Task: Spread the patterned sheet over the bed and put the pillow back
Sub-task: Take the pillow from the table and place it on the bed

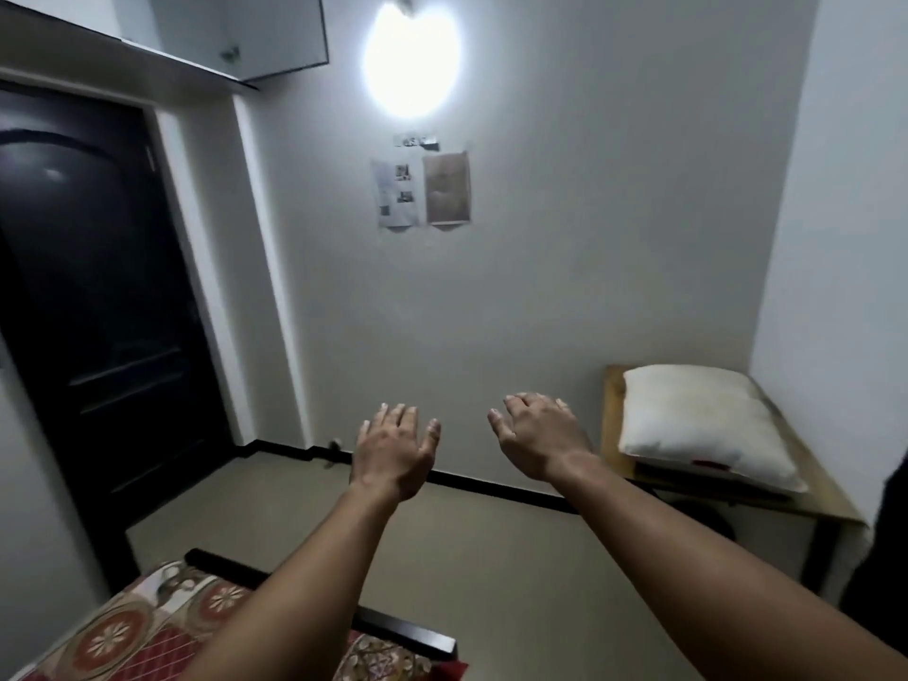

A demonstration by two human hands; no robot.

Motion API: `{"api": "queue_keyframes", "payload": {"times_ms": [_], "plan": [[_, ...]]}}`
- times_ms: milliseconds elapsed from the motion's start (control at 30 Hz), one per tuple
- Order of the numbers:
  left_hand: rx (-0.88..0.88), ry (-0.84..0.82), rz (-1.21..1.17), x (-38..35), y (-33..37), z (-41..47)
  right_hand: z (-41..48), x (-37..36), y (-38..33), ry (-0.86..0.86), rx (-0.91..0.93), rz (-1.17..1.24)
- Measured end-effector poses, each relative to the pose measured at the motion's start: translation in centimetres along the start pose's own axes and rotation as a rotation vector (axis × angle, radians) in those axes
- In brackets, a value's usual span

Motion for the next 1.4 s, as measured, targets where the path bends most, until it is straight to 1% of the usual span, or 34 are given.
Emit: {"api": "queue_keyframes", "payload": {"times_ms": [200,333,567,667,867,1067,1233,1400], "plan": [[-0.163,-0.021,-0.067,-3.5,8.8,5.1,0.6,0.6,9.7,0.035,-0.224,-0.011],[-0.249,-0.043,-0.091,-6.2,12.7,9.2,1.7,0.4,14.5,0.064,-0.337,-0.021],[-0.399,-0.06,-0.167,-10.6,19.1,18.7,5.5,-0.2,21.5,0.125,-0.522,-0.074],[-0.463,-0.092,-0.199,-12.0,22.2,22.4,7.3,0.2,24.1,0.164,-0.589,-0.078],[-0.609,-0.112,-0.255,-14.9,29.1,27.1,9.0,0.0,29.2,0.213,-0.734,-0.089],[-0.665,-0.14,-0.26,-17.9,35.8,31.2,9.5,-1.3,35.1,0.219,-0.834,-0.085],[-0.712,-0.134,-0.225,-19.9,40.7,34.0,10.5,-2.8,39.7,0.243,-0.977,0.044],[-0.689,-0.186,-0.183,-22.6,43.9,37.8,12.0,-4.1,42.5,0.266,-1.009,0.16]]}}
Point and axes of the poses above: each hand's wrist, its own z-axis towards the middle knuckle, its own x-axis out of the back of the hand, y = z × x, the point moved 1 cm from there along z, towards the middle knuckle, and after that the axes turned 9 degrees about z, right-handed, at the moved point
